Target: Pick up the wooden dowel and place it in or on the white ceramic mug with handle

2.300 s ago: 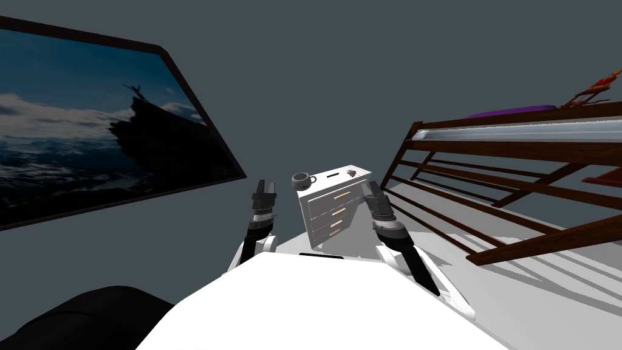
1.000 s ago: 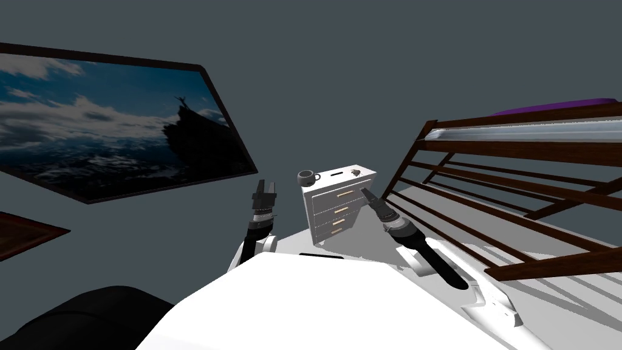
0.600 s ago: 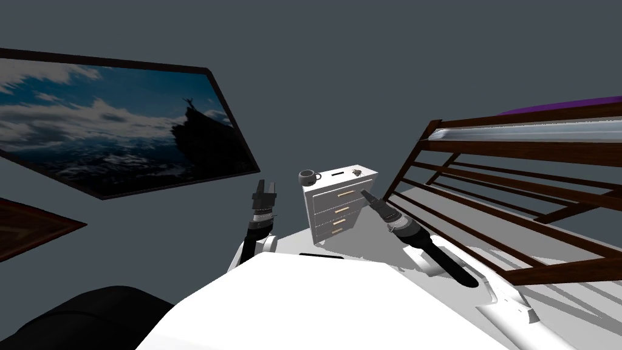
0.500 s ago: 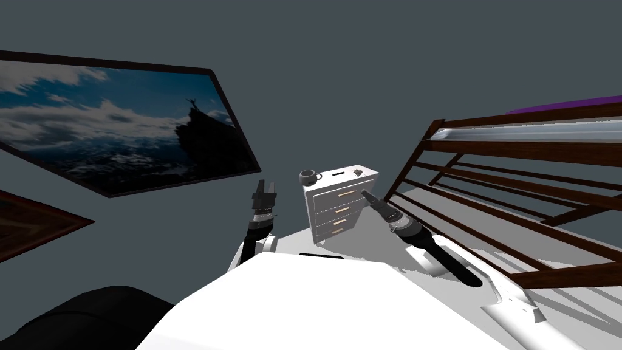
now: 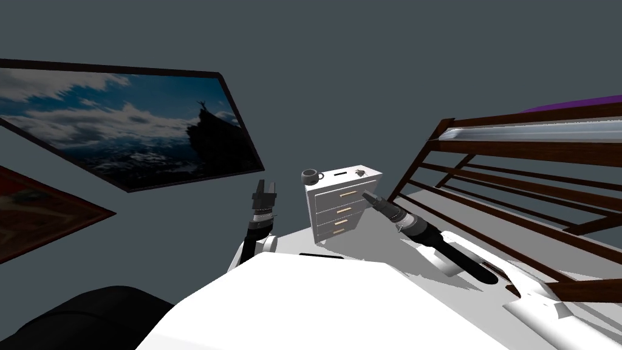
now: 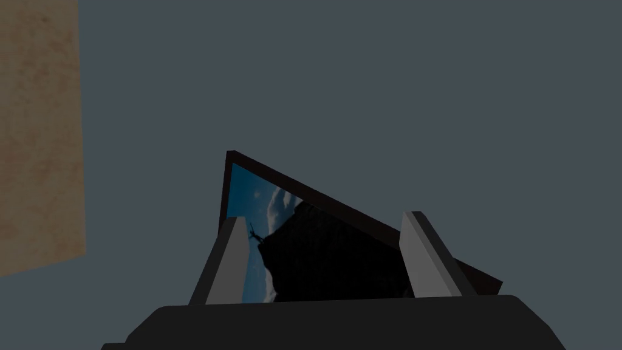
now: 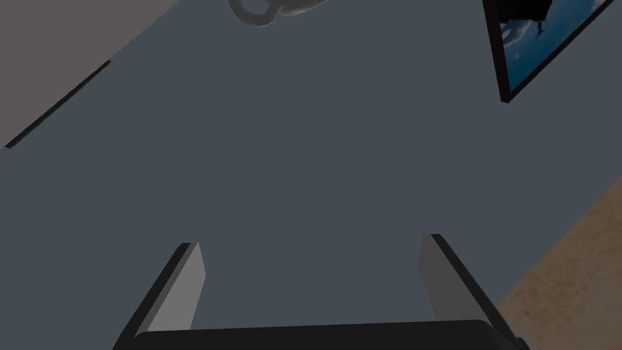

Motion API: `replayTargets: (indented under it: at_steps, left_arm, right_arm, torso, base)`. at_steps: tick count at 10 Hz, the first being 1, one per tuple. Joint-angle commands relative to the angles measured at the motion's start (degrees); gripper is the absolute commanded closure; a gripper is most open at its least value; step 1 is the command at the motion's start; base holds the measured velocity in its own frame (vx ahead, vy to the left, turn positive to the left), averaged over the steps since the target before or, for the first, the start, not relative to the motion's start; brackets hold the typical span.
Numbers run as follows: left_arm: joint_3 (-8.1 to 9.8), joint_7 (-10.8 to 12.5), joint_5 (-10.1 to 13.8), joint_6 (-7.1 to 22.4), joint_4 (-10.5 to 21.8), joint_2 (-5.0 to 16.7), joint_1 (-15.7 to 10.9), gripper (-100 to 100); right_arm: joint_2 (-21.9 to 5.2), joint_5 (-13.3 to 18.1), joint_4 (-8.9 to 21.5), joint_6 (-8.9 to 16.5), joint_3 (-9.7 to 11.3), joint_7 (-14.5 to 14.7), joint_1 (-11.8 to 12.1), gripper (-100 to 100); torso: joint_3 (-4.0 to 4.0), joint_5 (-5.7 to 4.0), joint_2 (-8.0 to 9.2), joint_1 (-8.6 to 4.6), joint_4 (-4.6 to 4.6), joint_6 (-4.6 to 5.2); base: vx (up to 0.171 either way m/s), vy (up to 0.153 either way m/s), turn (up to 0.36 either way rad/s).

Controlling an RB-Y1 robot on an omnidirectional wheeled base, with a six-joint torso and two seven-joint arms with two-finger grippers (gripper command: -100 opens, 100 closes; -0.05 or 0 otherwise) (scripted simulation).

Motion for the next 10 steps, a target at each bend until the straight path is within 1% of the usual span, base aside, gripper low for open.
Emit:
replayTargets:
  at_steps: [1, 3, 4, 6, 7, 9, 10]
  left_arm:
    - [0.00, 0.00, 0.00, 0.00, 0.00, 0.00, 0.00, 0]
    - [0.00, 0.00, 0.00, 0.00, 0.00, 0.00, 0.00, 0]
    - [0.00, 0.00, 0.00, 0.00, 0.00, 0.00, 0.00, 0]
    - [0.00, 0.00, 0.00, 0.00, 0.00, 0.00, 0.00, 0]
    - [0.00, 0.00, 0.00, 0.00, 0.00, 0.00, 0.00, 0]
    - [0.00, 0.00, 0.00, 0.00, 0.00, 0.00, 0.00, 0]
    - [0.00, 0.00, 0.00, 0.00, 0.00, 0.00, 0.00, 0]
  right_arm:
    - [-2.86, -0.27, 2.18, -0.77, -0.17, 0.57, 0.15, -100]
    - [-6.07, -0.27, 2.18, -0.77, -0.17, 0.57, 0.15, -100]
    - [-7.99, -0.48, 4.29, -1.50, -0.33, 1.09, 0.45, -100]
    - [-11.33, -0.48, 4.29, -1.50, -0.33, 1.09, 0.45, -100]
    - [-13.18, -0.62, 6.46, -2.25, -0.49, 1.56, 0.89, -100]
    - [-16.61, -0.62, 6.46, -2.25, -0.49, 1.56, 0.89, -100]
    - [-18.36, -0.71, 8.67, -3.01, -0.64, 1.98, 1.48, -100]
  torso:
    - [0.00, 0.00, 0.00, 0.00, 0.00, 0.00]
    - [0.00, 0.00, 0.01, -0.02, 0.00, 0.00]
    - [0.00, 0.00, 0.00, -0.01, 0.00, 0.00]
    - [-0.01, -0.01, -0.01, -0.02, 0.00, -0.01]
    - [-0.01, 0.00, -0.02, 0.00, 0.00, 0.01]
    - [-0.01, -0.01, -0.02, -0.02, 0.00, 0.00]
    - [-0.01, 0.00, -0.02, -0.01, 0.00, 0.01]
  base:
    - [-0.015, -0.004, 0.147]
    - [-0.011, -0.010, 0.041]
    - [-0.012, -0.009, 0.129]
    - [-0.007, -0.008, 0.062]
    - [-0.009, -0.006, 0.161]
    - [-0.006, -0.011, 0.044]
    - [-0.004, -0.009, 0.169]
